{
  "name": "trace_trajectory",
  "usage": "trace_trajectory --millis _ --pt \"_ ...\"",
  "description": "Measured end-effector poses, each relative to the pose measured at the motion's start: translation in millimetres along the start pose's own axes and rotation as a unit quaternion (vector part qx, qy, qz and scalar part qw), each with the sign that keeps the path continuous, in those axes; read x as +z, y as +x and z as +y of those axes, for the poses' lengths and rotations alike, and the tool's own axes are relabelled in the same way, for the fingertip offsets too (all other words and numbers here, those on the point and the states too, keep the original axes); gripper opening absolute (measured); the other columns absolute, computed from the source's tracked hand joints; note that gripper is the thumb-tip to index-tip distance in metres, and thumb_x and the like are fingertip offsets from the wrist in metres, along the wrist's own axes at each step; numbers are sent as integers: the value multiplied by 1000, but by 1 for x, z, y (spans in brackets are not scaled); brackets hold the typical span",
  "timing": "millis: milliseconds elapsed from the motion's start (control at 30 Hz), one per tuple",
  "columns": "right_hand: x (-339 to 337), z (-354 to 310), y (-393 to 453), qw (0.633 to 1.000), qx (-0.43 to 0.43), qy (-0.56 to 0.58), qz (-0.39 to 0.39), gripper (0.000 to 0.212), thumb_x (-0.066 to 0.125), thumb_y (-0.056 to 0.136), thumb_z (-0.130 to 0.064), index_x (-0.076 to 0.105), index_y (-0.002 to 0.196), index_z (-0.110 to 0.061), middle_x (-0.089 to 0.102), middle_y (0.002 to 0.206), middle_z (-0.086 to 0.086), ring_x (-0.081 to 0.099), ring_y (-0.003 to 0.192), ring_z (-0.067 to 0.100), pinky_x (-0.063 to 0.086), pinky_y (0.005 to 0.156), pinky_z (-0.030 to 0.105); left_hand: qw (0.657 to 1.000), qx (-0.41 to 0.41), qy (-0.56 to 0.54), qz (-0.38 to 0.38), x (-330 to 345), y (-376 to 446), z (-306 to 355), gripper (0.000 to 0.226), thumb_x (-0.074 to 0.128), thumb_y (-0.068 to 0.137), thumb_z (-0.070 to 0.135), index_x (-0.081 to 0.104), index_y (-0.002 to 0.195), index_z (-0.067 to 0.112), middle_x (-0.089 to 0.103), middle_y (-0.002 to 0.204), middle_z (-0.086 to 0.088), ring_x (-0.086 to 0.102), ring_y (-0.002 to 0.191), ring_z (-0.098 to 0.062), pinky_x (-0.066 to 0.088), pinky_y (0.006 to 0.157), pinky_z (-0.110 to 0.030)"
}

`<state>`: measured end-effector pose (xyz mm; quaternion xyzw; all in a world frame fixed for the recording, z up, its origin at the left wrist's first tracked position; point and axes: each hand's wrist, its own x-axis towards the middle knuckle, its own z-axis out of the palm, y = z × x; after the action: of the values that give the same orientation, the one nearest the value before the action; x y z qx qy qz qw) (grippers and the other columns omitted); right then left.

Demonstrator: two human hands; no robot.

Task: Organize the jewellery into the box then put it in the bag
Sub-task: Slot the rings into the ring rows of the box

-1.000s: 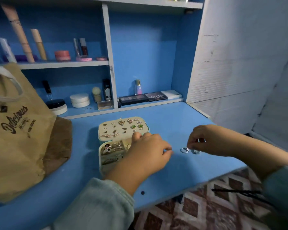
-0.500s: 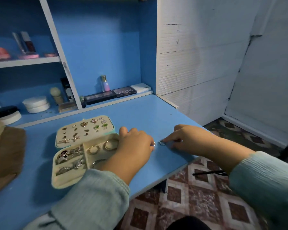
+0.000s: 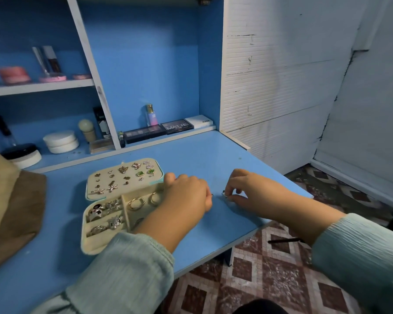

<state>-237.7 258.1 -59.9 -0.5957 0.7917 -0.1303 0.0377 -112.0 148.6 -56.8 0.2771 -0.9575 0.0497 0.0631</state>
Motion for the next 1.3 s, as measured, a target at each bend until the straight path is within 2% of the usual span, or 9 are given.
trace_trajectory --millis 167,367,500,633,733,967,1067,1167,1300 --pt "-9 -21 2 995 -53 73 50 4 58 89 -20 59 85 -21 51 91 -14 50 71 -7 41 70 8 992 -17 -95 81 -13 -22 -21 17 42 95 35 59 98 31 64 104 12 52 103 -12 14 85 -30" --pt "-12 -60 8 988 -68 119 77 7 58 88 -24 58 82 -21 57 80 -11 54 71 6 46 67 20 981 -44 -126 139 -25 -51 -53 18 42 95 41 58 97 34 61 95 16 53 96 -6 13 78 -29" --pt "-7 -87 13 983 -74 152 72 9 58 89 -25 62 86 -18 59 74 -11 53 66 4 43 61 17 975 -79 -133 157 -27 -73 -78 14 45 93 42 57 91 35 60 90 18 54 91 -6 14 77 -27" --pt "5 -110 20 981 -86 166 60 9 59 89 -28 66 88 -22 54 66 -19 50 62 -11 39 57 7 971 -102 -134 172 -25 -98 -103 15 47 93 42 60 93 35 61 91 20 55 90 -4 14 78 -26" --pt "14 -126 25 978 -99 175 50 12 59 90 -29 69 92 -21 57 70 -18 51 61 -9 40 56 7 970 -117 -116 178 -20 -115 -121 16 46 93 42 60 94 36 56 88 22 52 88 -2 15 78 -26" --pt "29 -154 32 976 -189 96 57 19 54 93 -27 69 98 -17 64 94 -6 54 85 9 43 78 22 974 -117 -85 172 -8 -139 -139 17 47 93 41 63 99 37 62 98 20 52 100 -4 10 75 -26" --pt "35 -157 38 969 -228 68 57 19 55 92 -25 70 97 -15 64 90 -6 50 82 7 40 78 22 970 -111 -86 197 -6 -142 -142 16 52 92 40 66 97 34 65 98 18 54 100 -7 9 75 -26" --pt "36 -160 41 966 -247 57 48 18 55 92 -24 70 99 -16 51 83 -13 39 78 0 31 73 17 971 -105 -85 198 -3 -143 -143 16 52 91 39 66 97 33 65 98 17 54 100 -8 11 78 -27" --pt "35 -160 44 965 -255 52 25 17 57 91 -23 71 97 -16 48 81 -15 43 79 3 41 77 26 971 -85 -95 200 -4 -144 -141 16 52 92 38 65 98 33 65 99 15 53 100 -9 8 77 -25"
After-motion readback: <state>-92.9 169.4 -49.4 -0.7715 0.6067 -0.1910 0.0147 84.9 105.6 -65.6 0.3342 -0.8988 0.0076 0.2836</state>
